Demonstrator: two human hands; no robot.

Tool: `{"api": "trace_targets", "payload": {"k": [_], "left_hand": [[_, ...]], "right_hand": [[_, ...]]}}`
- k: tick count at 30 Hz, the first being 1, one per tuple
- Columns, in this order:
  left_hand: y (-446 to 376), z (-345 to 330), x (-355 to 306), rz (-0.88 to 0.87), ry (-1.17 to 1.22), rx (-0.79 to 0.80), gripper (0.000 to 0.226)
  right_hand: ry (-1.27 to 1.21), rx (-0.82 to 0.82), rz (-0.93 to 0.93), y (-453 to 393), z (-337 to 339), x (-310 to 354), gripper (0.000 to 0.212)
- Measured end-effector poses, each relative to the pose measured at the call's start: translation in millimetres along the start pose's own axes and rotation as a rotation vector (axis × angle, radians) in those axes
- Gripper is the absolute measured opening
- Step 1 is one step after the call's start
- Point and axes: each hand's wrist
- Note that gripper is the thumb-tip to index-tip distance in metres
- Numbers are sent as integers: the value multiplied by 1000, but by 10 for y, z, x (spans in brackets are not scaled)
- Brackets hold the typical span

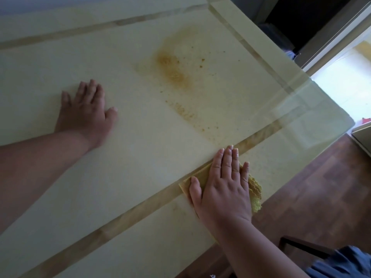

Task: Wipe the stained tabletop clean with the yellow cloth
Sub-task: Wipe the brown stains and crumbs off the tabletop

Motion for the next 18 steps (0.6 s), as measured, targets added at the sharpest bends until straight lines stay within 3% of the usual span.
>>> {"api": "trace_targets", "payload": {"k": [18], "left_hand": [[28, -23, -26, -22, -12, 1, 84]], "right_hand": [[40, 35, 54, -1712, 388, 1086, 102]]}}
Point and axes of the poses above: each hand's wrist, its own y-axis away from the middle knuckle, its own z-axis out of the back of the hand, x = y × z, and after that the axes turned 9 degrees about y, right-handed
